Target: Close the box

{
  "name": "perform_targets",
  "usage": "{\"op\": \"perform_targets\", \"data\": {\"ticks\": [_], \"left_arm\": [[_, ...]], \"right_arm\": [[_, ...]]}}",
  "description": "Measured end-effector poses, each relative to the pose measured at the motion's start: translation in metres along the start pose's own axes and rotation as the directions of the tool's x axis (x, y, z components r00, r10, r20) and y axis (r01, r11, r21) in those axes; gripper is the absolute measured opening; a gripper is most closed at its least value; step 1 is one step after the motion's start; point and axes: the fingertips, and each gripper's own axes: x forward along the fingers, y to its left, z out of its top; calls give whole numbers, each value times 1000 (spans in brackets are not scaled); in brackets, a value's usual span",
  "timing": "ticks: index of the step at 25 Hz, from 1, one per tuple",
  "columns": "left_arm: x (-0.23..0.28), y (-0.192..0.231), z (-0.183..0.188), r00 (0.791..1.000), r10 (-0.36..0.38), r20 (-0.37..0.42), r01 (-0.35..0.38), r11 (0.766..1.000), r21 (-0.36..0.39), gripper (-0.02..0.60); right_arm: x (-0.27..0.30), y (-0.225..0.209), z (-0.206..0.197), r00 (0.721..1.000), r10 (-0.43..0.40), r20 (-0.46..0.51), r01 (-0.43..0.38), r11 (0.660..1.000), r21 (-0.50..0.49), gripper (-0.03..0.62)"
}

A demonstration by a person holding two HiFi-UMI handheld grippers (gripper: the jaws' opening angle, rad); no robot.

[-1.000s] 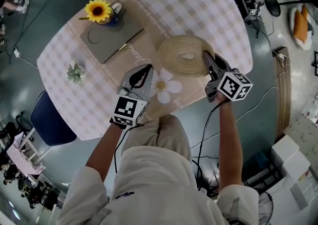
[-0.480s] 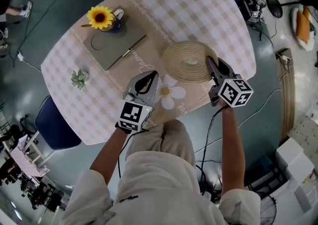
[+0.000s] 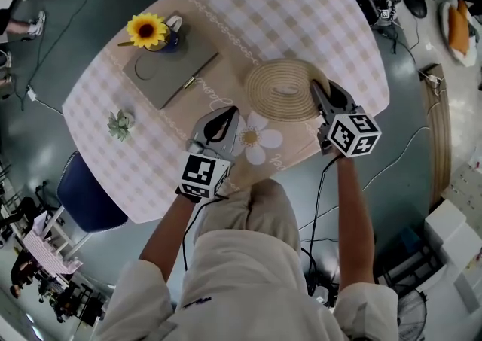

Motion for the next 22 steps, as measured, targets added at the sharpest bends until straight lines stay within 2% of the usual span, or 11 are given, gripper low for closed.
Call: {"op": "perform_targets", "data": {"ticks": [16, 22], "left_arm": [[3, -1, -3, 1000, -9, -2, 9, 1000, -12, 2], [3, 1, -4, 1000, -15, -8, 15, 1000, -11, 2]], "right_arm": [[8, -9, -8, 998, -68, 1, 68, 986, -155, 120], [12, -10, -9, 994, -107, 16, 108, 970, -218, 138]]}}
